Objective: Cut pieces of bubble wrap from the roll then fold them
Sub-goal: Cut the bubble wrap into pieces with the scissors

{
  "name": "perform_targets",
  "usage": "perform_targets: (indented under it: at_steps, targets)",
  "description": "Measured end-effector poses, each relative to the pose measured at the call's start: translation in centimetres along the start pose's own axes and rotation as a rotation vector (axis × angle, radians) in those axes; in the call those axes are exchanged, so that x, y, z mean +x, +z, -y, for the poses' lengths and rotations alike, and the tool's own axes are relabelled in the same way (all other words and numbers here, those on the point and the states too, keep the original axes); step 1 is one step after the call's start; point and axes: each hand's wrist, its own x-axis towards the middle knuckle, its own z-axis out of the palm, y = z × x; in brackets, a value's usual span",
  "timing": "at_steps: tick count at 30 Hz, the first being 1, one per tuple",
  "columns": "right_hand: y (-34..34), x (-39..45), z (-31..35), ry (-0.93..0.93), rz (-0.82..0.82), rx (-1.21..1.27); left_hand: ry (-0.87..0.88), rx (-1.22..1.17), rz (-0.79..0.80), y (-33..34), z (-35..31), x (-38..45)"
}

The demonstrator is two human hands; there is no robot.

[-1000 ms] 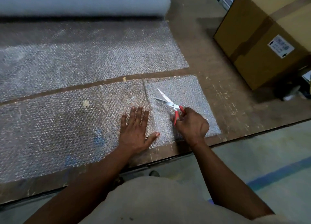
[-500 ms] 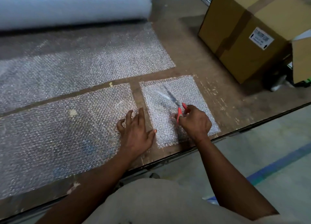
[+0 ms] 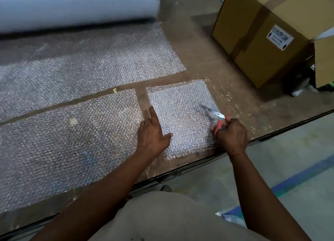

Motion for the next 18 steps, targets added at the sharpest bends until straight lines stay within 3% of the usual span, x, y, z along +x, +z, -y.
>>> perform_targets:
  at_steps: [4, 9, 18]
  targets:
    - [0.4, 0.4, -0.2, -0.052, -0.013, 0.009, -0.204, -0.300, 0.019, -0.2, -0.9, 1.2]
    - [0.9, 1.4, -0.6, 0.010, 0.073, 0.075, -0.407, -0.929, 0.034, -1.5, -1.7, 2.1]
    - [1.0, 3.1, -1.5, 0.182, 0.169, 0.326, -0.404, -1.110, 0.019, -1.3, -1.7, 1.4]
